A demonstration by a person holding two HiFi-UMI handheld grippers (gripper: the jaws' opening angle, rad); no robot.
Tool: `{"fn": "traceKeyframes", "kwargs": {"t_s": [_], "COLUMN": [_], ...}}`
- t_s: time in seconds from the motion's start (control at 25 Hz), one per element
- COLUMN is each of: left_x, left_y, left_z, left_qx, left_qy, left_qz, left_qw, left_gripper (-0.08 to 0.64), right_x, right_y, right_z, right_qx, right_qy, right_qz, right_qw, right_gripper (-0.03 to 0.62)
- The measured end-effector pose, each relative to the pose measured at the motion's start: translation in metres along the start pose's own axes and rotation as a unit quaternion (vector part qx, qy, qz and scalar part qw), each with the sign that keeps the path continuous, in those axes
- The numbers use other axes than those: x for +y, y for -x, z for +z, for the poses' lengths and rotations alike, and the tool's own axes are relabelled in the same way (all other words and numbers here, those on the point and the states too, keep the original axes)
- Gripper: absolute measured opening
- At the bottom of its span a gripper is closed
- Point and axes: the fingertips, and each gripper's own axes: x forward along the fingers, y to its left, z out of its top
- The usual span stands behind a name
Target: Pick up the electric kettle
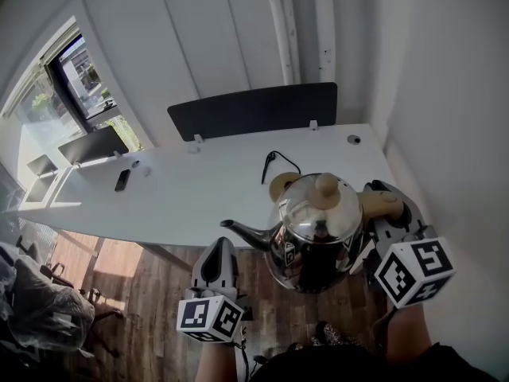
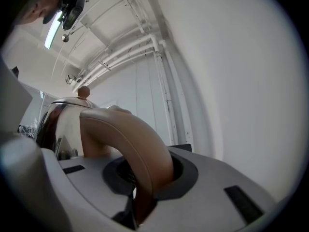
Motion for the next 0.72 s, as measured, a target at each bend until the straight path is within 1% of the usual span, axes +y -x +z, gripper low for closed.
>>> {"fn": "traceKeyframes", "kwargs": {"t_s": [0.2, 0.36, 0.48, 0.72], "left_x": [-0.002, -0.001, -0.004, 0.019], "left_y": [-0.006, 0.0, -0.005, 0.051], "left_z": [0.003, 0.001, 0.001, 0.009], "left_qx": [0.002, 0.006, 0.007, -0.001], "left_qy": [-0.005, -0.006, -0.014, -0.011], "left_qz": [-0.008, -0.012, -0.023, -0.04], "left_qw": [1.0, 0.9999, 0.9996, 0.9991], "left_gripper": [0.002, 0.002, 0.002, 0.002], "right_x": [0.002, 0.013, 0.011, 0.064], "right_y": [0.0, 0.007, 0.007, 0.049], "right_z": [0.004, 0.005, 0.007, 0.001], "right_qx": [-0.005, -0.012, -0.012, -0.02], "right_qy": [0.003, 0.006, 0.008, 0.01], "right_qz": [0.004, 0.007, 0.004, -0.011], "right_qw": [1.0, 1.0, 1.0, 1.0], "right_gripper": [0.057, 0.057, 0.055, 0.055]}}
